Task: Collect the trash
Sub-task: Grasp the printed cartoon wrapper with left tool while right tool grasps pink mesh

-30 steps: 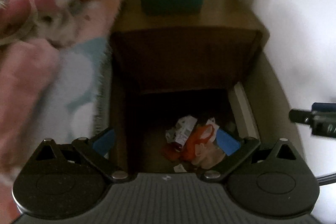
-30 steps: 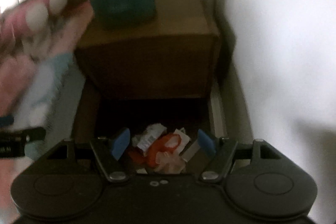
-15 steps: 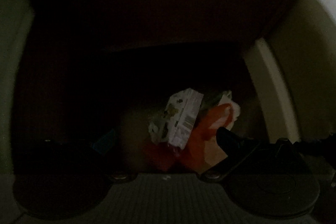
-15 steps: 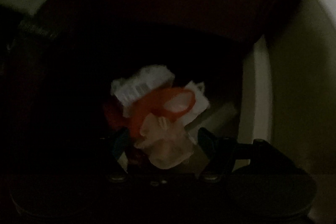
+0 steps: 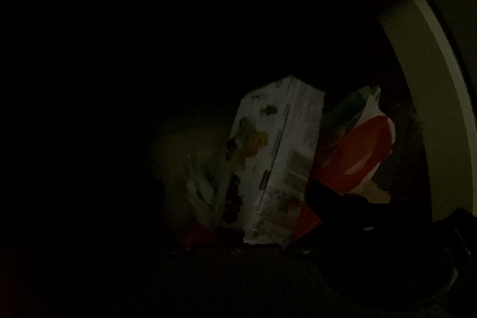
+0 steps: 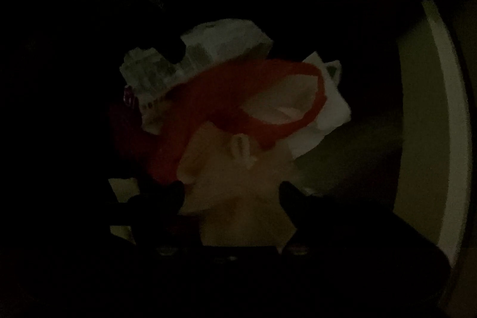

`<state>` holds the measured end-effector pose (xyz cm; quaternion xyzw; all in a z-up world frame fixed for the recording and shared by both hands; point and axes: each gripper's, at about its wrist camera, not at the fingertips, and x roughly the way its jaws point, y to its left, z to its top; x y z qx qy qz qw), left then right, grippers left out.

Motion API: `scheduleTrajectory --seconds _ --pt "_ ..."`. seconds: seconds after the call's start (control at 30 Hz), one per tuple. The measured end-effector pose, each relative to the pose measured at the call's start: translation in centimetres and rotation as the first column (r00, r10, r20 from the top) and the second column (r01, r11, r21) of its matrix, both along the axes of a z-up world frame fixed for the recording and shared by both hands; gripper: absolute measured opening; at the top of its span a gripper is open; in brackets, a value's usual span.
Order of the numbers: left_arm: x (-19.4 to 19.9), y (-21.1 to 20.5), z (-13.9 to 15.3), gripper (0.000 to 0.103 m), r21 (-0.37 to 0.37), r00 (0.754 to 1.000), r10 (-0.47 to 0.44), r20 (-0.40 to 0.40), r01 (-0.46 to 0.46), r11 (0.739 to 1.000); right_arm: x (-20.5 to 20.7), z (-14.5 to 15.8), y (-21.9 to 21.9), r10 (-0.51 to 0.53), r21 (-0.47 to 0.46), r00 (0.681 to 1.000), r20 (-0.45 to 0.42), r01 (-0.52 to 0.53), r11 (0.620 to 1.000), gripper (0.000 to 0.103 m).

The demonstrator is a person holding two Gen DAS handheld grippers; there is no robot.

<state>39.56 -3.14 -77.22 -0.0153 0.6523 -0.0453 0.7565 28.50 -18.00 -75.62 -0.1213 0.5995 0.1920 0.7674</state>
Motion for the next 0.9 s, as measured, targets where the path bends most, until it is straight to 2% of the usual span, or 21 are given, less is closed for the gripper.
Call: scheduleTrajectory --seconds 0.17,0.43,0.5,0.57,0.6,0.63,0.9 --pt "-0.2 -0.1 -1.3 0.085 -0.010 0.999 -0.006 -0.037 0.006 1.000 0.1 -0.8 -0.2 -0.008 -0.006 1.000 0.008 0.008 1.000 0.068" --pt "-0.6 -0.3 -1.6 0.047 -0.047 0.999 -0.001 -0.033 0.000 0.999 0.6 -1.4 0.1 -0.013 0.001 1.000 0.028 0.013 1.000 0.066" --pt "-0.9 -0.5 -1.4 0.041 -0.044 1.000 0.001 -0.027 -0.002 0.999 0.5 -1.4 0.1 -0.008 0.000 0.999 0.034 0.008 1.000 0.064" --pt "-1.0 -0.7 -1.4 0.037 -0.039 1.000 0.006 -0.019 -0.007 0.999 0.5 -1.4 0.1 -0.006 -0.011 0.999 0.037 0.006 1.000 0.054" --pt "-1.1 -0.8 -1.2 0.035 -0.037 1.000 0.008 -0.016 -0.009 0.999 0.6 -1.5 0.1 -0.008 -0.017 0.999 0.033 0.009 1.000 0.031" --pt "-1.2 -0.8 -1.1 0.032 -0.038 1.000 0.009 -0.012 -0.010 0.999 0.6 -1.5 0.0 -0.018 -0.027 1.000 0.024 0.018 0.999 0.014" --pt "-2.1 -1.5 0.4 0.017 0.020 1.000 -0.018 0.010 0.018 1.000 0.1 0.5 -1.1 -0.055 -0.009 0.998 0.041 0.055 0.998 0.004"
